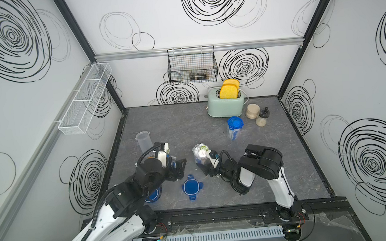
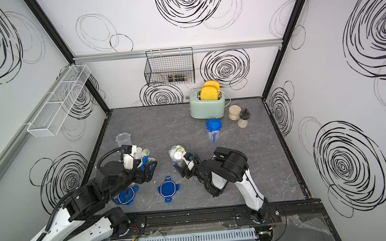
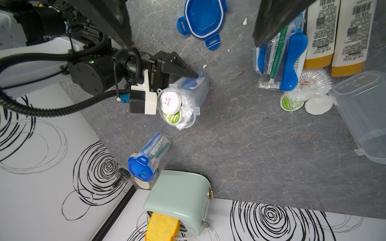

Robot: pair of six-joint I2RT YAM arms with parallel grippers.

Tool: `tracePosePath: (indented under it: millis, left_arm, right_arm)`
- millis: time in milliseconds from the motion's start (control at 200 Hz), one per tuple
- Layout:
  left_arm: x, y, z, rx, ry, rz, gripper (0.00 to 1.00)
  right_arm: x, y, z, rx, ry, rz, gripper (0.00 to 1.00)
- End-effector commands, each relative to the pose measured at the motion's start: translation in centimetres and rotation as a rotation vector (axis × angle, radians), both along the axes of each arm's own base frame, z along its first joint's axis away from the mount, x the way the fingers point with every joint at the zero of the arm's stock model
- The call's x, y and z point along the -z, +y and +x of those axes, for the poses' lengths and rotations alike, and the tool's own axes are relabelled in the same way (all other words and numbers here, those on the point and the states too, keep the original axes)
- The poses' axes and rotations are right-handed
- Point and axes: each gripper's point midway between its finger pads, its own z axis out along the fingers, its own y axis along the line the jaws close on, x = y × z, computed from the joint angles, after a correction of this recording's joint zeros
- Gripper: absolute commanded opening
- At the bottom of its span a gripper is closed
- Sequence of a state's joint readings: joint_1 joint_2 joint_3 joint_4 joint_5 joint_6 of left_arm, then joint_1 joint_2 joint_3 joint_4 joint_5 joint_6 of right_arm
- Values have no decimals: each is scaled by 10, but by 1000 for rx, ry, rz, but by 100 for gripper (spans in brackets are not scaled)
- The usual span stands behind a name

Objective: Take out toiletry kits
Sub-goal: 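Pick up the container from the center of the board, then pour the toiletry kits out of the container.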

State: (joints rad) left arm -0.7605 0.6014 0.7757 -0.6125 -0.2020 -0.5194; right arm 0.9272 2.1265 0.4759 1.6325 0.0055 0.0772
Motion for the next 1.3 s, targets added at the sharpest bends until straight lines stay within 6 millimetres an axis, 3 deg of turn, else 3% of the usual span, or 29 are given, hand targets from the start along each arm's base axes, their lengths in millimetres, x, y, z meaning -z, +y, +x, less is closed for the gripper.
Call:
tracePosePath:
  millis: [0, 195, 265, 395, 836, 1011, 1296]
  left_arm:
    - [-3, -1, 4, -2, -23, -4, 95]
    - [-5, 0, 4, -1, -28, -12, 95]
    - [-5, -1, 4, 0, -28, -14, 95]
    - [-5, -1, 4, 4, -26, -14, 95]
    - [-9, 1, 3, 0, -41, -32, 95]
    - [-9, 2, 3, -3, -40, -32, 95]
    - [-7, 0, 3, 0, -36, -36, 95]
  right_arm:
    - [-67, 1, -7, -53, -151, 200, 72]
    - [-93, -10, -26, -143, -107, 220, 56]
    - [-94, -10, -28, -161, -37, 181, 53]
    - [-78, -3, -29, -176, 203, 12, 48]
    - [-81, -4, -92, -411, 797, -55, 46]
    - [-80, 2, -107, -474, 976, -47, 47]
    - [-71, 5, -114, -535, 1236, 2, 47]
